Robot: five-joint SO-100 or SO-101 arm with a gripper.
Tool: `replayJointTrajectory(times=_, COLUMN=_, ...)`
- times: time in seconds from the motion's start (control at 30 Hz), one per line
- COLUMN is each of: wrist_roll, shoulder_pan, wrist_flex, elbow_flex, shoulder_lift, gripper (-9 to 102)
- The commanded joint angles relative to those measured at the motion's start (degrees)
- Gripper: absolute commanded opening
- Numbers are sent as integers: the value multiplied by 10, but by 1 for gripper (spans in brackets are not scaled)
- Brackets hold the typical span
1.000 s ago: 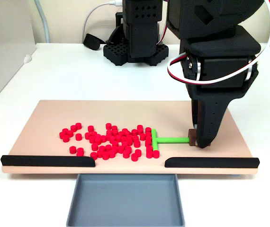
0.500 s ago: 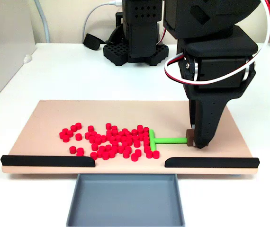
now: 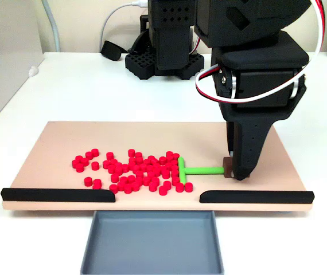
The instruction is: Gather the left side granules
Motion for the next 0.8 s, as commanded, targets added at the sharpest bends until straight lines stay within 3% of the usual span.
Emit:
replayJointTrajectory(times=0.0, wrist_roll=0, shoulder_pan=4, wrist_flex=-1, elbow_flex=0, shoulder_lift=7, gripper=0)
replayJointTrajectory(times=0.77, wrist_roll=33, shoulder_pan=-40, wrist_flex=-1, elbow_flex=-9, shoulder_lift=41, gripper=0)
